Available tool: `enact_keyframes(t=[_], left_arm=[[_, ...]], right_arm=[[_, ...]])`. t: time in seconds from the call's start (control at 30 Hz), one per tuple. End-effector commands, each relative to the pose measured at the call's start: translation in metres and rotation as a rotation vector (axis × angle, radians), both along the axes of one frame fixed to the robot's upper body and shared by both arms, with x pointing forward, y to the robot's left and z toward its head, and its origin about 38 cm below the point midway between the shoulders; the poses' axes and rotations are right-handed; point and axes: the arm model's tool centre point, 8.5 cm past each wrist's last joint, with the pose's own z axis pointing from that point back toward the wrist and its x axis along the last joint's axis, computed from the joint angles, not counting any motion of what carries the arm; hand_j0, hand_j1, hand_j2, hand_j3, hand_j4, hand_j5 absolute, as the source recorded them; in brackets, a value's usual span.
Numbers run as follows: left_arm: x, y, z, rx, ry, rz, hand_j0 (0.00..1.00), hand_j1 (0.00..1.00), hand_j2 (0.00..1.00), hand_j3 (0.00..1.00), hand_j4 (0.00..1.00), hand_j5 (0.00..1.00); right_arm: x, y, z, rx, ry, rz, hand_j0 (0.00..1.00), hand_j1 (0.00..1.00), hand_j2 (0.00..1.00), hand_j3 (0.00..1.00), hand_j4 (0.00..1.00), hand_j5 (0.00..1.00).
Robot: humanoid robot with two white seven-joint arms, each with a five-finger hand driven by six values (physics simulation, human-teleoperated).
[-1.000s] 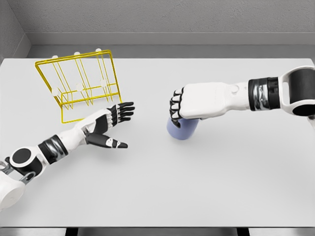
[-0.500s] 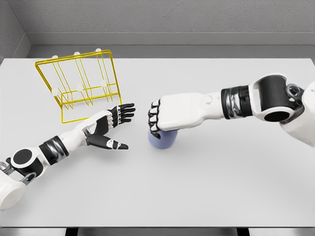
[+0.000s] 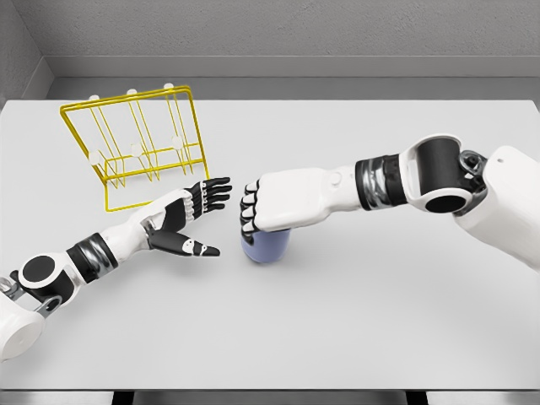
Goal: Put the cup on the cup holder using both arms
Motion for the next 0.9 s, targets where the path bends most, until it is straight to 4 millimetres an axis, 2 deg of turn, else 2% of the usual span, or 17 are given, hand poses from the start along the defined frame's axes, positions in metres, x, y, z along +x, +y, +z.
enact_keyframes(t=[0.0,0.27,0.33,0.4,0.47,0.53,0.6,0.63,0.7,0.77,0.83,0.87], left_arm=[[0.0,0.0,0.0,-0.003,0.001,0.001,1.0,1.0,1.0,1.0,1.0,1.0],[0.001,0.0,0.001,-0.004,-0.002,0.001,1.0,1.0,1.0,1.0,1.0,1.0],[0.001,0.001,0.001,-0.003,-0.002,0.002,1.0,1.0,1.0,1.0,1.0,1.0],[0.001,0.0,0.001,-0.004,-0.002,0.001,1.0,1.0,1.0,1.0,1.0,1.0],[0.001,0.0,0.001,-0.004,-0.002,0.001,1.0,1.0,1.0,1.0,1.0,1.0],[0.001,0.0,0.001,-0.004,-0.002,0.001,1.0,1.0,1.0,1.0,1.0,1.0],[0.0,0.0,0.001,-0.003,0.001,-0.001,1.0,1.0,1.0,1.0,1.0,1.0],[0.0,0.0,0.0,-0.003,0.002,-0.001,1.0,1.0,1.0,1.0,1.0,1.0],[-0.001,-0.002,-0.001,-0.001,0.005,-0.006,1.0,1.0,1.0,1.0,1.0,1.0],[-0.001,-0.007,-0.002,-0.003,0.006,-0.019,1.0,1.0,1.0,1.0,1.0,1.0],[0.0,-0.013,-0.001,-0.012,0.003,-0.025,1.0,1.0,1.0,1.0,1.0,1.0],[0.0,-0.013,-0.001,-0.012,0.004,-0.027,1.0,1.0,1.0,1.0,1.0,1.0]], right_arm=[[0.0,0.0,0.0,0.005,0.003,-0.004,0.86,0.86,0.86,0.86,0.86,0.86],[0.002,-0.005,0.002,0.001,-0.002,-0.015,0.88,0.88,0.88,0.88,0.88,0.88],[0.004,-0.015,0.004,-0.01,-0.012,-0.032,0.89,0.89,0.89,0.89,0.89,0.89],[0.005,-0.027,0.02,0.003,-0.05,-0.055,0.93,0.93,0.93,0.93,0.93,0.93],[0.008,-0.051,0.045,0.025,-0.103,-0.101,1.0,1.0,1.0,1.0,1.0,1.0],[0.012,-0.065,0.062,0.062,-0.12,-0.137,1.0,1.0,1.0,1.0,1.0,1.0],[0.014,-0.088,0.085,0.117,-0.125,-0.183,1.0,1.0,1.0,1.0,1.0,1.0],[0.015,-0.102,0.092,0.141,-0.11,-0.21,1.0,1.0,1.0,1.0,1.0,1.0],[0.01,-0.144,0.104,0.189,-0.064,-0.291,1.0,1.0,1.0,1.0,1.0,1.0],[0.0,-0.188,0.113,0.282,-0.054,-0.393,1.0,1.0,1.0,1.0,1.0,1.0],[-0.008,-0.213,0.108,0.332,-0.038,-0.458,1.0,1.0,1.0,1.0,1.0,1.0],[-0.011,-0.219,0.105,0.351,-0.023,-0.473,1.0,1.0,1.0,1.0,1.0,1.0]])
